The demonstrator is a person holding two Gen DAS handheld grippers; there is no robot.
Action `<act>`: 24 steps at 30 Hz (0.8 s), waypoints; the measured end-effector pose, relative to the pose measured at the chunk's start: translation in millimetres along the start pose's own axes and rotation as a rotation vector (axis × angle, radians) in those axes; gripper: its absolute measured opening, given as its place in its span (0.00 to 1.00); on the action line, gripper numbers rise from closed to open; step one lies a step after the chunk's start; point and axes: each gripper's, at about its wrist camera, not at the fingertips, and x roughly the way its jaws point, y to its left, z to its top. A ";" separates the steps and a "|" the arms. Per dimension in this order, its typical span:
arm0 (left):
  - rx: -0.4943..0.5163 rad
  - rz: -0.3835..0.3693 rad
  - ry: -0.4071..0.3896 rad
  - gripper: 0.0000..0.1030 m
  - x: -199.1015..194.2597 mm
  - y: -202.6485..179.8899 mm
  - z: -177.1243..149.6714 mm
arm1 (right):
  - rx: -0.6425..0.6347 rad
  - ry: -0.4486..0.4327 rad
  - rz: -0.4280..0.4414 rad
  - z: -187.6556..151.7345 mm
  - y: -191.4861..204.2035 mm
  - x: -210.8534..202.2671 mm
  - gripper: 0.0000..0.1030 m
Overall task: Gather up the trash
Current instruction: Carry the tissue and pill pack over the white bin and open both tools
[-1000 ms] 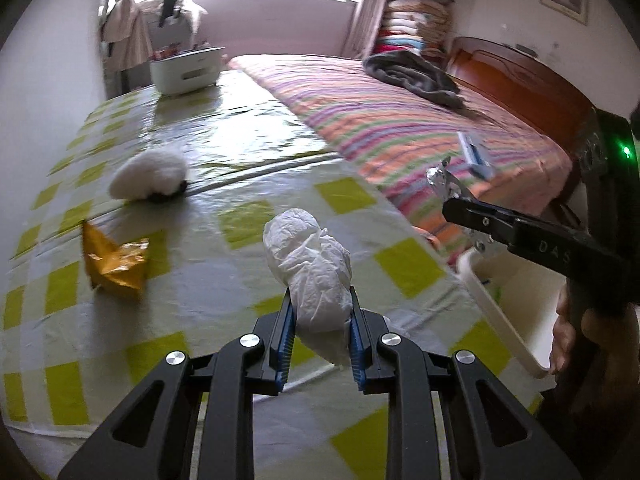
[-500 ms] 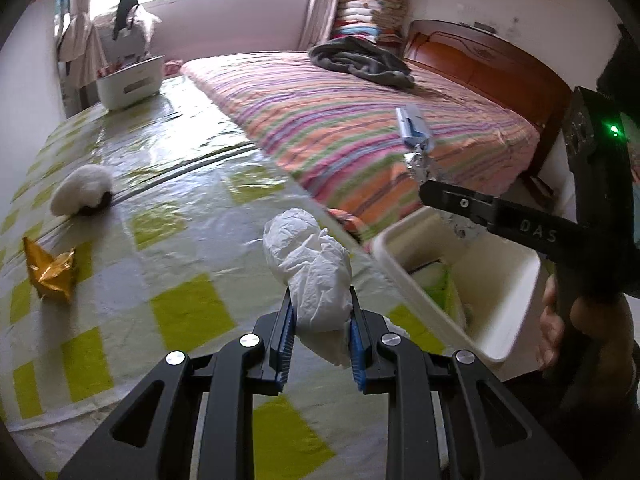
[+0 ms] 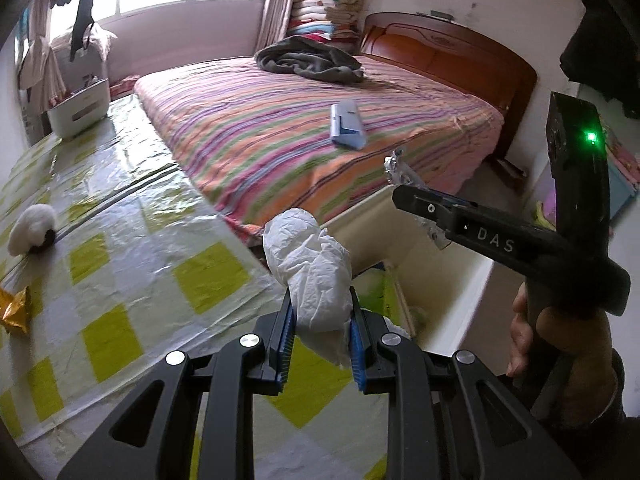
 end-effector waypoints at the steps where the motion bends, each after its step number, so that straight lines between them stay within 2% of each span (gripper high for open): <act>1: 0.003 -0.002 0.002 0.22 1.2 -3.2 0.6 | 0.006 -0.007 -0.006 -0.6 -2.0 -2.8 0.30; 8: 0.022 -0.019 0.007 0.22 8.4 -21.0 6.9 | 0.044 -0.028 -0.013 -3.5 -10.2 -12.5 0.33; 9: 0.023 -0.020 0.007 0.22 9.2 -23.8 8.0 | 0.050 -0.032 -0.015 -3.4 -12.1 -13.5 0.36; 11: 0.029 -0.026 0.009 0.22 10.4 -28.7 9.8 | 0.064 -0.041 -0.015 -3.3 -15.6 -16.1 0.51; 17: 0.044 -0.027 0.019 0.22 16.2 -37.3 13.7 | 0.133 -0.117 -0.011 2.6 -31.6 -33.9 0.55; 24: 0.047 -0.029 0.031 0.23 23.9 -43.0 16.9 | 0.165 -0.145 -0.015 1.8 -37.1 -39.0 0.56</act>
